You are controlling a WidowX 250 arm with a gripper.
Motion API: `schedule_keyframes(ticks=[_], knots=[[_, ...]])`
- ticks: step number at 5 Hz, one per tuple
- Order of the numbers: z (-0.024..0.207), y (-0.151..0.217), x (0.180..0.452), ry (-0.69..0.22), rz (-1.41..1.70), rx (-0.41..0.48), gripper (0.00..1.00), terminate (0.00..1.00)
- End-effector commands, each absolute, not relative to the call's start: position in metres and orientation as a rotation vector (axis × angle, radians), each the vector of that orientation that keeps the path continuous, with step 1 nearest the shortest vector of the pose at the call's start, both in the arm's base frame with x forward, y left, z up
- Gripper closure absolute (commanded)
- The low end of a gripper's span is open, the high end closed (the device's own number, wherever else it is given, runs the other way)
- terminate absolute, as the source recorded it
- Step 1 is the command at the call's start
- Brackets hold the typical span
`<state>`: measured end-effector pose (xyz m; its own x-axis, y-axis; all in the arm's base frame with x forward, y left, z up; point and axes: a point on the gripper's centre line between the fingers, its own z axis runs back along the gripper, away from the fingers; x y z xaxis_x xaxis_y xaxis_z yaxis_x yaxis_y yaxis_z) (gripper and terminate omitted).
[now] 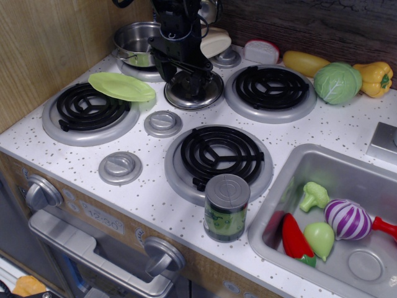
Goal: Put lid on pot or pan
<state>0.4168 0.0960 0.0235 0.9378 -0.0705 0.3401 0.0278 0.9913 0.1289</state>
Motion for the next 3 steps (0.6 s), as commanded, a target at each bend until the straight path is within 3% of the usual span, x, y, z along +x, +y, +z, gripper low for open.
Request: schedule_keyframes(ticks=[1,2,3], knots=[[0.0429,0.0966,0.4310,-0.403,-0.079,0.132,0.00,0.00],[0.0418,0.0952,0.4332,-0.398,-0.078,0.115,1.00,0.00],[0.0396,0.0940,0.4336,-0.405,-0.076,0.111,1.00,0.00]])
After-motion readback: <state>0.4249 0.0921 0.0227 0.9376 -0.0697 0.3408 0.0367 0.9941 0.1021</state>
